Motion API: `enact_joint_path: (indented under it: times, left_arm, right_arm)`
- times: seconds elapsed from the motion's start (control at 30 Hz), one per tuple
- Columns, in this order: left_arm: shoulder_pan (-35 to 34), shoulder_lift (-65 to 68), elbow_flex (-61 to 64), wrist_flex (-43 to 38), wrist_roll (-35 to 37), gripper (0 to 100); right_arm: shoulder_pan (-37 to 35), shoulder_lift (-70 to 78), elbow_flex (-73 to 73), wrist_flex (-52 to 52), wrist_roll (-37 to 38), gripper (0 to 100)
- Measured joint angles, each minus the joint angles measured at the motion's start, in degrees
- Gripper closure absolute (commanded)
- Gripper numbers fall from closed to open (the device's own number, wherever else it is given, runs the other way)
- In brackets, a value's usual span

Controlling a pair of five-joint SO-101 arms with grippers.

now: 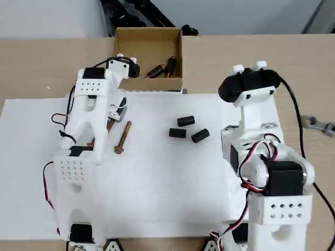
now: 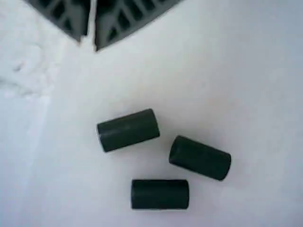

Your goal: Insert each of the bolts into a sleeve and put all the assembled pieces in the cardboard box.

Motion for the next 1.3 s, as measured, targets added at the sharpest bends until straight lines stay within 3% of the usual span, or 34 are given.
enact_joint_path:
  times: [0.57,0.73,0.93,1.3]
  left_arm:
    - [-0.6,-4.0,-1.1,6.7,0.0,99]
    - [-0.9,-17.7,6.3,6.9,1.1,99]
    - [-1.0,-35.6,15.3,7.0,6.4,99]
    - [-1.0,-69.5,28.7,7.6,13.5,99]
  right_arm:
    - [-0.1,0.0,0.0,0.0,0.0,99.1]
    - [-0.1,0.0,0.0,0.0,0.4,99.1]
    - [-3.6,2.6,0.0,0.0,6.1,99.1]
    - [-4.5,21.9,-2.3,-8.1,10.6,99.1]
